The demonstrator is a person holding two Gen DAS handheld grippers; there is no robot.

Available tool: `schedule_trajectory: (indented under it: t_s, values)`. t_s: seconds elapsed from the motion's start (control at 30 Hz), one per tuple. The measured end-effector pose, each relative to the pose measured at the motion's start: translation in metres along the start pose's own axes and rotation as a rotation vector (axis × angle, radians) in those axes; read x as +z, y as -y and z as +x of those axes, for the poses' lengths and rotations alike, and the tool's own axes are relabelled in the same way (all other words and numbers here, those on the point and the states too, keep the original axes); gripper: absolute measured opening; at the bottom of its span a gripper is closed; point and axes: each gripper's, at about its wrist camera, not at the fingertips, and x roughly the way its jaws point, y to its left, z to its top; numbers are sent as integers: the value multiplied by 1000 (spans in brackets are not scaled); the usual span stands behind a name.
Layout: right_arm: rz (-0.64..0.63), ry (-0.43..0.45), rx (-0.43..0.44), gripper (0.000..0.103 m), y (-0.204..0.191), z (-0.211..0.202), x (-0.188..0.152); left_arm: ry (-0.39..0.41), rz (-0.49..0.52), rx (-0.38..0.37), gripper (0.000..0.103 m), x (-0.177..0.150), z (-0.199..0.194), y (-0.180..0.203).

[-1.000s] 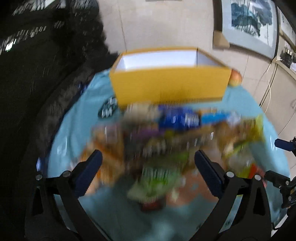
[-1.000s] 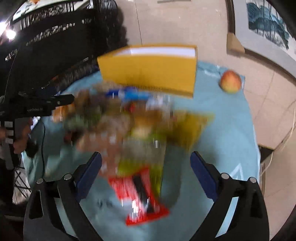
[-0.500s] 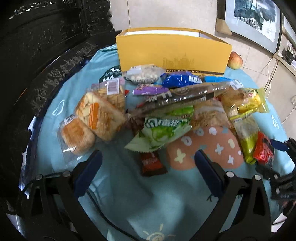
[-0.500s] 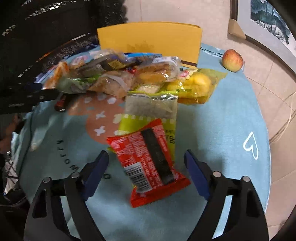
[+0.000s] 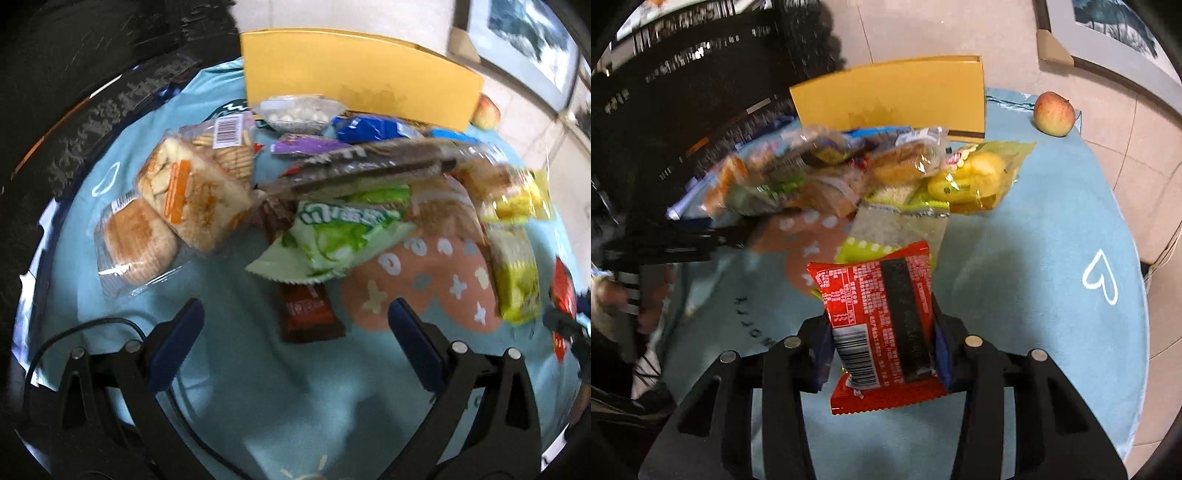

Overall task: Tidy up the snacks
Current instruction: 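Grasp the red wafer packet with the right gripper while the left grasps a brown chocolate bar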

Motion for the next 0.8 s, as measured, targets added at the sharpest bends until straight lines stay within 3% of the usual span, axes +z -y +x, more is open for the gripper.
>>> schedule_trajectory:
  t_s: [0.13, 0.33, 0.37, 0.43, 0.47, 0.63, 0.8]
  values:
    - [-7, 15, 33, 45, -6, -3, 3, -64, -35, 29, 100, 2, 15, -7]
    - [-25, 24, 62, 45, -17, -2, 5, -81, -68, 44, 83, 11, 26, -17]
    - [-26, 24, 64, 45, -18, -2, 4, -78, -67, 45, 77, 13, 26, -18]
    - [-22, 26, 62, 45, -19, -1, 5, -59, -54, 43, 49, 17, 24, -18]
    - [-20, 25, 63, 45, -19, -2, 4, -49, -40, 38, 27, 18, 23, -17]
    - [-20, 28, 56, 45, -20, -6, 3, -42, -18, 36, 24, 11, 17, -15]
    - [-15, 37, 76, 45, -20, -11, 6, -61, 3, -27, 24, -8, -4, -16]
